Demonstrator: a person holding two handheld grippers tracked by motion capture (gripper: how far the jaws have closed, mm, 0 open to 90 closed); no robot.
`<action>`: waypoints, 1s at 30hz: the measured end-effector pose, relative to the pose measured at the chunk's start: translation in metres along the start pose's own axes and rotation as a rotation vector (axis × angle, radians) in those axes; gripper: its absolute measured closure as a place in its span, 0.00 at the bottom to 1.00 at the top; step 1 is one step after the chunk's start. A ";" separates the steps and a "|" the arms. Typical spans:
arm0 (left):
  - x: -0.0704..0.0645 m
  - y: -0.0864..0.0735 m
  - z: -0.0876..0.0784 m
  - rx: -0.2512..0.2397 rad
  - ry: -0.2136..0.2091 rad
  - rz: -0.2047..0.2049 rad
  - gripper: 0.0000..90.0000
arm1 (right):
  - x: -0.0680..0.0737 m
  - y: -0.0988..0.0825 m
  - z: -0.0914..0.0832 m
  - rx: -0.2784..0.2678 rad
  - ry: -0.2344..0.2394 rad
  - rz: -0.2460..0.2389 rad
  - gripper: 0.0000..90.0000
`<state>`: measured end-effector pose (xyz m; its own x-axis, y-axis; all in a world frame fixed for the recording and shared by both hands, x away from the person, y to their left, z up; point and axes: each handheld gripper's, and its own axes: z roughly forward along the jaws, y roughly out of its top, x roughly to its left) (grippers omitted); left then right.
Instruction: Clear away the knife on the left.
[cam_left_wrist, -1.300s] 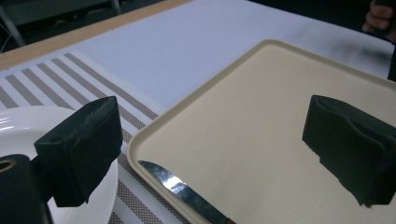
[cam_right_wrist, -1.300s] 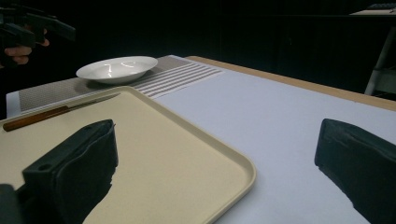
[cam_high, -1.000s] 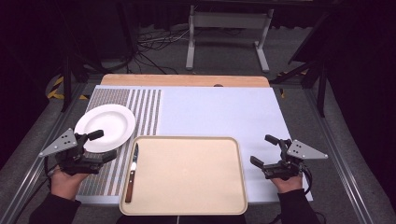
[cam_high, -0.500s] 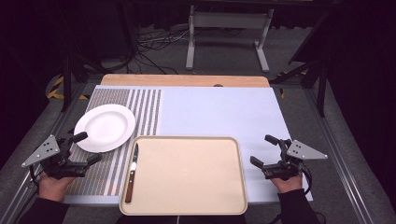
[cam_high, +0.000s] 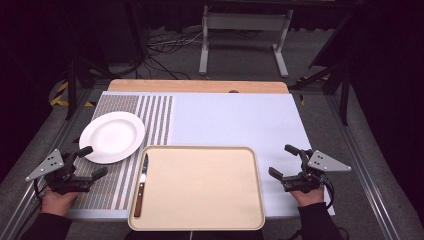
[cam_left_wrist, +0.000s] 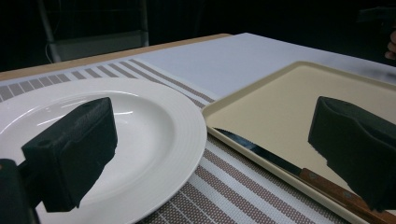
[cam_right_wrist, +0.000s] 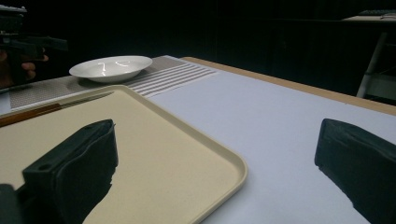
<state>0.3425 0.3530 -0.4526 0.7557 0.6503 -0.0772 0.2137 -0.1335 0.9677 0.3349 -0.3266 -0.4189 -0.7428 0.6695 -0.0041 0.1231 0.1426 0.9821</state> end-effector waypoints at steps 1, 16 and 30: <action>-0.001 -0.002 0.002 0.011 -0.002 0.004 0.02 | 0.000 -0.001 0.000 0.002 0.000 0.002 0.00; -0.003 -0.010 0.012 0.105 -0.021 -0.033 0.02 | -0.003 -0.007 0.000 0.008 -0.005 0.025 0.00; -0.004 -0.009 0.011 0.067 -0.036 -0.064 0.01 | -0.003 -0.006 -0.001 -0.001 -0.008 0.026 0.00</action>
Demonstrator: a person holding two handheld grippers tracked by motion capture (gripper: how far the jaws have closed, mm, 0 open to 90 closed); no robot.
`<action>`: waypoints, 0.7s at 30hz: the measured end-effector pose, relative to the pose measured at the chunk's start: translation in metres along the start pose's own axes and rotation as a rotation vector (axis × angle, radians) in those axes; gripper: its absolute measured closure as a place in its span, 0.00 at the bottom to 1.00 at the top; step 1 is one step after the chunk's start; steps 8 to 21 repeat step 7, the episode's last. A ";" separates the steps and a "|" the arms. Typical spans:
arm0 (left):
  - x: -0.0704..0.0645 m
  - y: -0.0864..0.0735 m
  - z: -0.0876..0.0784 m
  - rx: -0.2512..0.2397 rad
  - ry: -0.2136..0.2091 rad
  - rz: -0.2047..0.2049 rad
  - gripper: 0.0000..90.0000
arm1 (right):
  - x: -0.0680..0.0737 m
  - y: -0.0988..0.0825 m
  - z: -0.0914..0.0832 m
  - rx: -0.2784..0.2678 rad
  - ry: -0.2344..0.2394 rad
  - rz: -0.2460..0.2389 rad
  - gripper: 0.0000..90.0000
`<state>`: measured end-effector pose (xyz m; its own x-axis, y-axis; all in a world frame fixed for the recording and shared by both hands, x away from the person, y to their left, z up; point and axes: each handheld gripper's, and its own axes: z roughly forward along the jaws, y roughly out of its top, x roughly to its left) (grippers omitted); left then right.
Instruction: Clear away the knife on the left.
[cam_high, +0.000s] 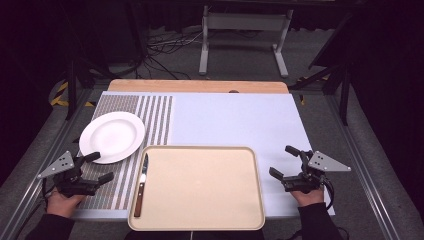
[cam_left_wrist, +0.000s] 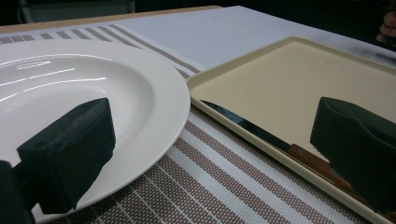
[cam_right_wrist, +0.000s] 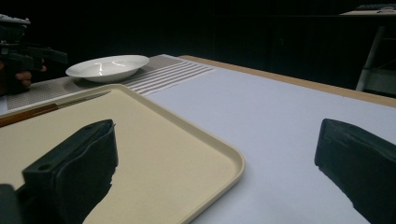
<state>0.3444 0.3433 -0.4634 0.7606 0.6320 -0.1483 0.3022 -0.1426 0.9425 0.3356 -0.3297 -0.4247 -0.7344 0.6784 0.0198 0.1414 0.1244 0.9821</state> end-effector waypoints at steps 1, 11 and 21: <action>0.000 0.000 0.000 -0.008 0.005 0.000 0.01 | 0.000 0.000 0.000 -0.001 -0.001 0.000 0.00; 0.000 0.002 -0.003 -0.023 0.010 0.010 0.01 | 0.000 0.000 -0.001 -0.002 0.000 -0.001 0.00; 0.000 0.002 -0.003 -0.023 0.010 0.010 0.01 | 0.000 0.000 -0.001 -0.002 0.000 -0.001 0.00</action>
